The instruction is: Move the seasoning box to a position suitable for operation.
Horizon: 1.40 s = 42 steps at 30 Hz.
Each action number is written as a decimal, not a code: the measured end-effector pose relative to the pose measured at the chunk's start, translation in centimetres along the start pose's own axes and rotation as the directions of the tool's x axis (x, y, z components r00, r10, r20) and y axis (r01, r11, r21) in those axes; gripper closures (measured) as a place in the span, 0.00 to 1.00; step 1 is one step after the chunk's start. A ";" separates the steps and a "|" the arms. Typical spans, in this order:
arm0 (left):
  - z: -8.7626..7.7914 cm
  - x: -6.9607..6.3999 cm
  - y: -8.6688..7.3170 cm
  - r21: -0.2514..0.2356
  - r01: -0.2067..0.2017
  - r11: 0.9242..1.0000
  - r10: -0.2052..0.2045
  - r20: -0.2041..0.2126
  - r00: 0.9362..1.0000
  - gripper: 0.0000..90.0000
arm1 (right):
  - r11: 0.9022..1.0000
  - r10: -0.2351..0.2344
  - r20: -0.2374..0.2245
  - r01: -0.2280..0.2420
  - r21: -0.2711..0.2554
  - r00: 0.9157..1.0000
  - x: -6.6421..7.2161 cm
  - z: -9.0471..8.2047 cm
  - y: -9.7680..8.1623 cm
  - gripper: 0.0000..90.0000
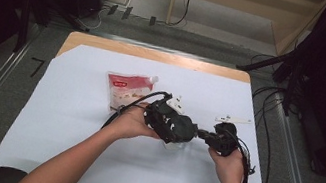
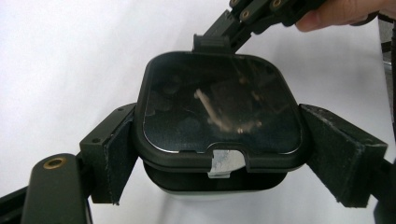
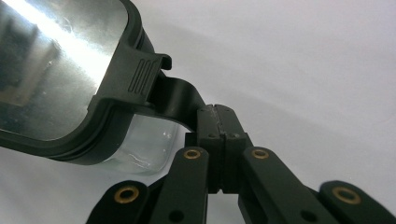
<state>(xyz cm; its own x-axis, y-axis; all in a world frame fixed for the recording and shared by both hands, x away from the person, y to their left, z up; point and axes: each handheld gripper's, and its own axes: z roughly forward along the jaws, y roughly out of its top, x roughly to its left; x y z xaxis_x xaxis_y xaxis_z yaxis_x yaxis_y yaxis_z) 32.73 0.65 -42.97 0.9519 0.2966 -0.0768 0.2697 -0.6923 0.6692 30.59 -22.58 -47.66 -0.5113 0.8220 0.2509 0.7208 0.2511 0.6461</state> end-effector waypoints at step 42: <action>0.0 -1.0 3.5 0.042 -0.082 0.996 0.076 0.127 0.989 0.79 | 1.000 -0.003 -0.016 0.003 -0.004 1.000 0.1 -0.1 0.0 1.00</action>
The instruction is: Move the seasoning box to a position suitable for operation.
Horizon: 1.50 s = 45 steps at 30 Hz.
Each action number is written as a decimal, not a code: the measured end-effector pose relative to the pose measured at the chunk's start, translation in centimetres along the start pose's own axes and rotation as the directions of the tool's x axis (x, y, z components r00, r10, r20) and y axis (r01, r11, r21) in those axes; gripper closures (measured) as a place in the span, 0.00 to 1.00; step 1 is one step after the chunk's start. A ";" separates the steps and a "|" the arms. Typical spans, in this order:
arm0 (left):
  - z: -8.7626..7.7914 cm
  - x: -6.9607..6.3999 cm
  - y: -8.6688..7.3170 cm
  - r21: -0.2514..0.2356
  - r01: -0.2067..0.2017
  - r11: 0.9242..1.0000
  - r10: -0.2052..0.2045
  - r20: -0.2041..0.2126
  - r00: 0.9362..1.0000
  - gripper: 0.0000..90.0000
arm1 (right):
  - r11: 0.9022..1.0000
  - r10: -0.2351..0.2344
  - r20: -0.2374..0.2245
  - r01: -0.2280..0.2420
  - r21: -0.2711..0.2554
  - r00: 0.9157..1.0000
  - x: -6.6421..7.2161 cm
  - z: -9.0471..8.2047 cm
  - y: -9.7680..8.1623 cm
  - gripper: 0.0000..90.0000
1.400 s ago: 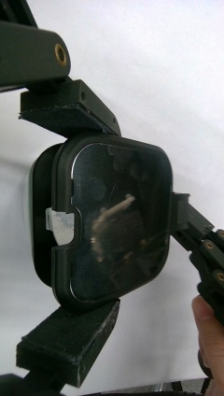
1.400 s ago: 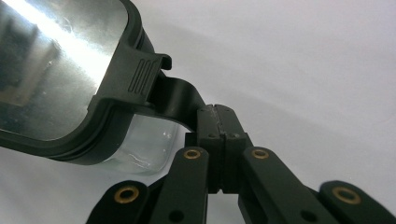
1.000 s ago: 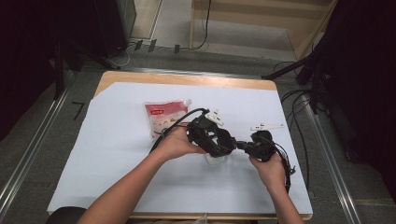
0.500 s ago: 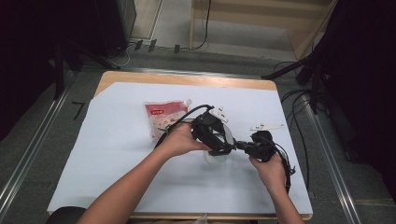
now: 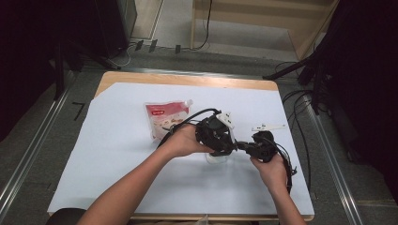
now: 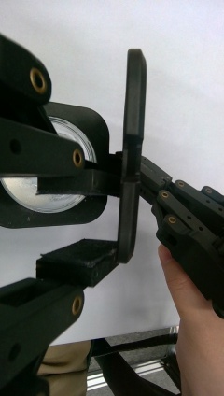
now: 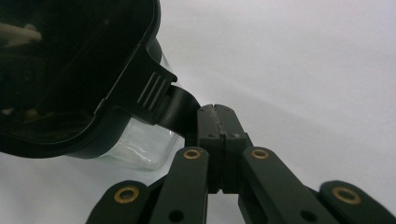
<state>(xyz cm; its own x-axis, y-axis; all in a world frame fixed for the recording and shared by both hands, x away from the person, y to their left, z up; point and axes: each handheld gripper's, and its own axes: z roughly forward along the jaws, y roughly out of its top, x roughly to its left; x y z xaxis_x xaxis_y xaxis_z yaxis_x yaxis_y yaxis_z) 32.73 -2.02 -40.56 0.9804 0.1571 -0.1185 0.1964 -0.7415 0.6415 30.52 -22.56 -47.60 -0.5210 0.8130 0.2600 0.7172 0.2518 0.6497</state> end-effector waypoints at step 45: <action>-1.1 1.7 0.2 -0.054 0.107 0.993 -0.108 -0.005 0.994 0.84 | 0.999 0.019 -0.055 -0.022 -0.043 0.998 1.1 -2.2 -1.0 0.95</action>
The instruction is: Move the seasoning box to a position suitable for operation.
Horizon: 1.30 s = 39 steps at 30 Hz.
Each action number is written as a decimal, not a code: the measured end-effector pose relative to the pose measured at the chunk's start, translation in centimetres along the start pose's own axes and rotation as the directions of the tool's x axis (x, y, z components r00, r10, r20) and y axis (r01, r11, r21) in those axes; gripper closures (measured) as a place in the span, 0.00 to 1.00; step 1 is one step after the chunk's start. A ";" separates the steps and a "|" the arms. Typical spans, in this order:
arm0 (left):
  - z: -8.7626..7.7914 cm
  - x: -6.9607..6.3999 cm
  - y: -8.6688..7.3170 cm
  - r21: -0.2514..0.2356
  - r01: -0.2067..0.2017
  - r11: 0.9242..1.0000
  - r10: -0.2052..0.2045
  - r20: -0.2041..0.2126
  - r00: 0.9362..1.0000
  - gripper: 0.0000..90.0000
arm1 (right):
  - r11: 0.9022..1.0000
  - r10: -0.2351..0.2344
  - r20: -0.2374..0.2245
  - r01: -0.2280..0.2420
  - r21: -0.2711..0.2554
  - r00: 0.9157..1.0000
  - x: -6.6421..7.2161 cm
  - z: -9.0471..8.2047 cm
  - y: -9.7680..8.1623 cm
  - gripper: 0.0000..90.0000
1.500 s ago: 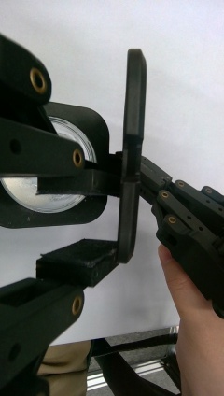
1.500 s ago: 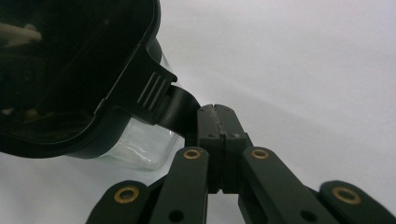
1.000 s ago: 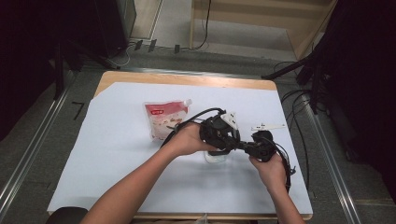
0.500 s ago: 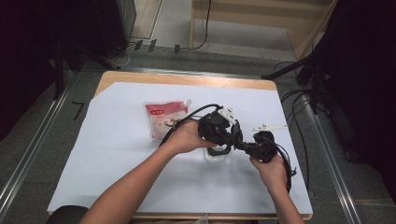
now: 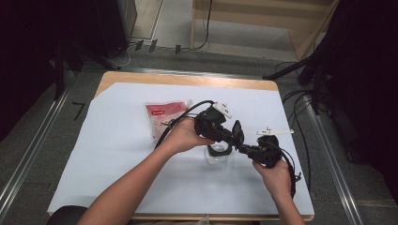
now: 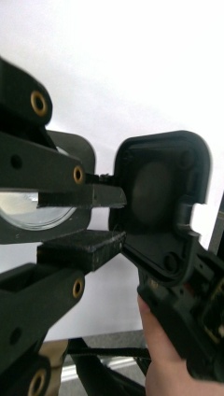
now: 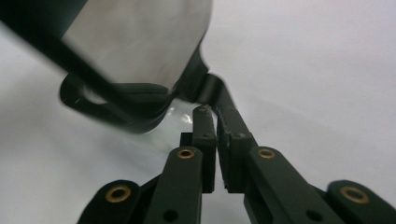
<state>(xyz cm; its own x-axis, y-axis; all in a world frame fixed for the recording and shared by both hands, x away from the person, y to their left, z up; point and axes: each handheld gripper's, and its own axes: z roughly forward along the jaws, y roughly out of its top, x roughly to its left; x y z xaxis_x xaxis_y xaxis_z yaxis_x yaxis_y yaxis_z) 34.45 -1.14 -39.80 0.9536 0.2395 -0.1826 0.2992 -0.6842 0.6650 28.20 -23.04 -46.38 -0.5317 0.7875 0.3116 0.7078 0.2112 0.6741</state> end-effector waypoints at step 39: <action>-8.6 0.5 -6.8 -0.094 0.120 0.988 -0.128 -0.085 0.988 0.52 | 0.979 -0.203 -0.191 0.198 -0.045 0.960 8.0 1.0 -1.2 0.62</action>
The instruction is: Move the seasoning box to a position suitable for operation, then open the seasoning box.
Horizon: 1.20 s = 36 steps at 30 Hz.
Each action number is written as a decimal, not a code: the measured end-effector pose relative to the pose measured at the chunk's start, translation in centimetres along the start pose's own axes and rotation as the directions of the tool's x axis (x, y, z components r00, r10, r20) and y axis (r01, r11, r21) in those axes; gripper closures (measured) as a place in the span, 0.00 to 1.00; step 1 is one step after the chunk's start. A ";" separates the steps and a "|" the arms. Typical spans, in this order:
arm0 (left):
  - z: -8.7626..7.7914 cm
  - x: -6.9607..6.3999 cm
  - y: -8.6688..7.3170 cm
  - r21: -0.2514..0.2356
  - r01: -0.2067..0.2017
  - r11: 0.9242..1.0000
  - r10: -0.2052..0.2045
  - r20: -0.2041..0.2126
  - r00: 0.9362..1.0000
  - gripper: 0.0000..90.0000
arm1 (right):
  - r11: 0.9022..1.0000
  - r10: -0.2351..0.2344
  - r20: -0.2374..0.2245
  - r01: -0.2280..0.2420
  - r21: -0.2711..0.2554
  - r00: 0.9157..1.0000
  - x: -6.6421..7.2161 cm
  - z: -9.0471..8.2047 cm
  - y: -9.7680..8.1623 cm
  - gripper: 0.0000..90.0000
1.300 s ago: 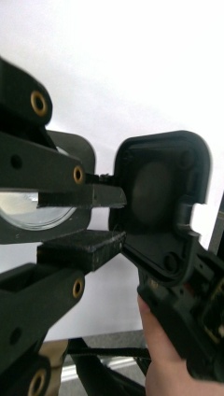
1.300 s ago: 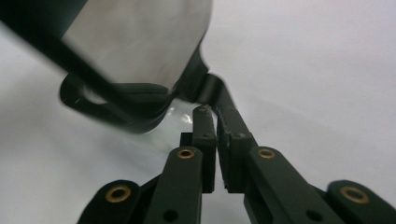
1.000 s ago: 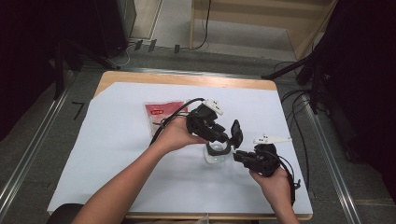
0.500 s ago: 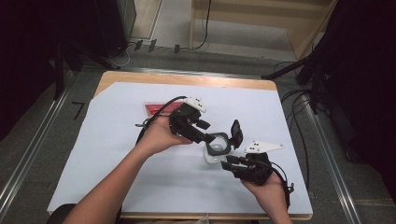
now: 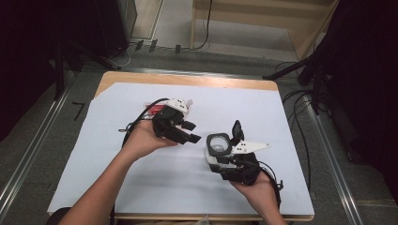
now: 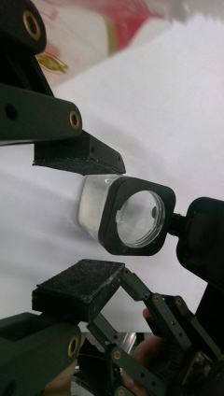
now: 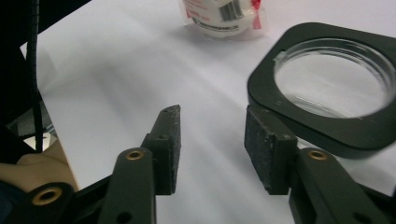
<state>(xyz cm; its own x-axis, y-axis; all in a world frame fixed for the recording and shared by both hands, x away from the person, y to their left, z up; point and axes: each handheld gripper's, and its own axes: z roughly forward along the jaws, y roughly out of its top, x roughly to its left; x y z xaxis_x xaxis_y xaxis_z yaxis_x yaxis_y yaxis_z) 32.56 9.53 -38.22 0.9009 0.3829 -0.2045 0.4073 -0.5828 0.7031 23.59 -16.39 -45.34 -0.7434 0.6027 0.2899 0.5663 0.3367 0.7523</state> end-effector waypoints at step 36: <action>-8.4 2.9 -5.4 -0.016 0.114 0.993 -0.115 -0.103 0.988 0.52 | 0.994 -0.090 -0.037 0.093 0.064 0.995 1.4 2.9 1.0 0.57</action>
<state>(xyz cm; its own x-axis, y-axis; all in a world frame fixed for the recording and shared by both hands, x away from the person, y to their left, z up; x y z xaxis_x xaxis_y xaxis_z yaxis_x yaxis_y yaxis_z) 31.69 19.78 -36.90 0.8280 0.5188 -0.2126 0.5045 -0.5240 0.6862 24.11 -13.14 -45.89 -0.8042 0.5427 0.2424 0.5166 0.4365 0.7367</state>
